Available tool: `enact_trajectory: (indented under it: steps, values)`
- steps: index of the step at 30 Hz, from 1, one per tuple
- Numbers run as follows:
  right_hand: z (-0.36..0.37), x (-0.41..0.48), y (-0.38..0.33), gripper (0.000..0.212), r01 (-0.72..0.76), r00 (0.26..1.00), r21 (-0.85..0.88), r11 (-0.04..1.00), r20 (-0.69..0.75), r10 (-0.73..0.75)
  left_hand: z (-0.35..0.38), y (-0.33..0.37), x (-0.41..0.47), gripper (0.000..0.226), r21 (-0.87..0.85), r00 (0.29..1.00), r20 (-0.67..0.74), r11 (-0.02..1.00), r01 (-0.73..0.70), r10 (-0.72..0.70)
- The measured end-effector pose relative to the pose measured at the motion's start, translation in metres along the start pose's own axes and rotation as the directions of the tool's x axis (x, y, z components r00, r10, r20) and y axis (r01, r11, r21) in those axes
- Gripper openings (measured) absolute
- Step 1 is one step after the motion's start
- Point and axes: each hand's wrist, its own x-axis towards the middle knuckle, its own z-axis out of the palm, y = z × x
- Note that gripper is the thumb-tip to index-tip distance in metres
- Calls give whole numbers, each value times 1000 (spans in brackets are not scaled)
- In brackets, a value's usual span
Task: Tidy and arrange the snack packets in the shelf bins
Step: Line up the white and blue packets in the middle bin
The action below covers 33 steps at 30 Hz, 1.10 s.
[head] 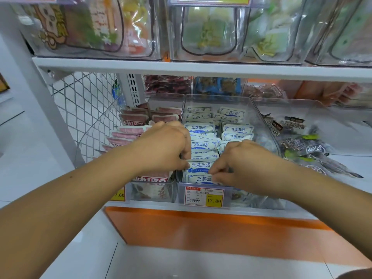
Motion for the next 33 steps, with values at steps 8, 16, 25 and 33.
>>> enact_trajectory:
  steps: [8, 16, 25, 33]
  values:
    - [6, 6, 1, 17, 10, 999, 229, 973, -34, -2, -4, 4, -1, 24, 24, 998, 64, 1000, -11, 9]
    - [-36, -45, 56, 15, -105, 981, 87, 991, 173, 89, 8, 54, 1, 35, -239, 987, -82, 959, -152, 136]
    - [0, -40, 60, 9, 84, 981, -374, 924, -130, -141, 30, 67, 16, 32, -184, 992, -109, 980, -81, 61]
    - [-26, -27, 75, 25, -41, 992, -122, 992, -122, 26, 28, 59, 13, 37, -407, 995, -90, 913, -4, -36]
